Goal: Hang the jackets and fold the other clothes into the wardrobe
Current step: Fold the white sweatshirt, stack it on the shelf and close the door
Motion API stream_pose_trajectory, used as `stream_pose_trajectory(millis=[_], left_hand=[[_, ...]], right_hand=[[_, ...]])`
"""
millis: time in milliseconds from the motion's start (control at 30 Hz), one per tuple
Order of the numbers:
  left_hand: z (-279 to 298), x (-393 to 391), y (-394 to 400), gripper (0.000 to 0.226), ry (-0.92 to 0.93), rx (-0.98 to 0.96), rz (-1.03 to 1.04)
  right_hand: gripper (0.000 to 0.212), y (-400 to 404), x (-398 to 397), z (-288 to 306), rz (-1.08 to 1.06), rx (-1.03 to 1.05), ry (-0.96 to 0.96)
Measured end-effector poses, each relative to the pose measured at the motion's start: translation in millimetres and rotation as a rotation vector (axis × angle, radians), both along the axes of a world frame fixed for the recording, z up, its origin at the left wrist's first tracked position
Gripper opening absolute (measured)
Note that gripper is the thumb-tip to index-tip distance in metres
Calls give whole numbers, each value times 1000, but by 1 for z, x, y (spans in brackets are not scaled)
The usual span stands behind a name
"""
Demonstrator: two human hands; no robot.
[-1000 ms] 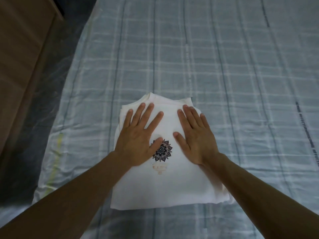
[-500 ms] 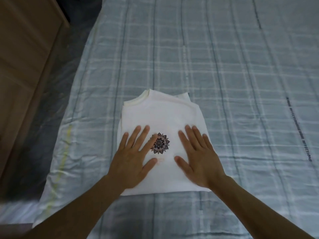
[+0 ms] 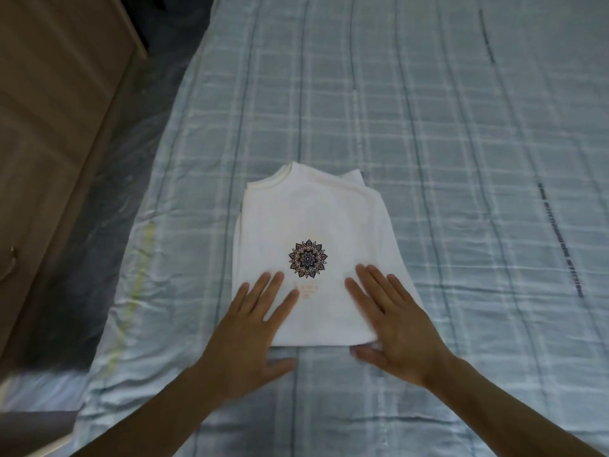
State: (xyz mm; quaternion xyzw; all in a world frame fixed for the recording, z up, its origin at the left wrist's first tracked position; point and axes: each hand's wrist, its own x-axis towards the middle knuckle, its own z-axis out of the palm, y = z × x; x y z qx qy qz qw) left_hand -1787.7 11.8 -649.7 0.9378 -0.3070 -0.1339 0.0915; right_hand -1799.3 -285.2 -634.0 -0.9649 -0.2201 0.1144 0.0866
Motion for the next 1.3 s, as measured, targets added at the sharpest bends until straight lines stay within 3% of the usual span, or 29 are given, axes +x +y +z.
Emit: stream_pose_trajectory(millis=[167,300,400,600,800,967,1067,1300], left_hand=[[2,8,-11,105,-101,12,27],[8,17,-10,62,-249,-86,52],[16,12,-5,50,-226,-122,122],[41,-36,1,49,-176,-193,121],[40,-98,13,62,40,-224,46],[70,-53,19,20,15,-432,197],[84,-17,18,22,-90,-439,308],[64,54,14,10,-81,-357,457]], right_hand=[[102,6,-1,-6,-52,-11,-107],[82,13,2,2,-100,41,-193],[66,14,6,20,-123,76,-206],[51,16,-33,45,-105,18,-91],[45,10,-82,63,-13,-15,153],[38,7,-32,95,-135,66,137],[38,6,4,110,-201,67,82],[37,18,76,94,-213,35,34]])
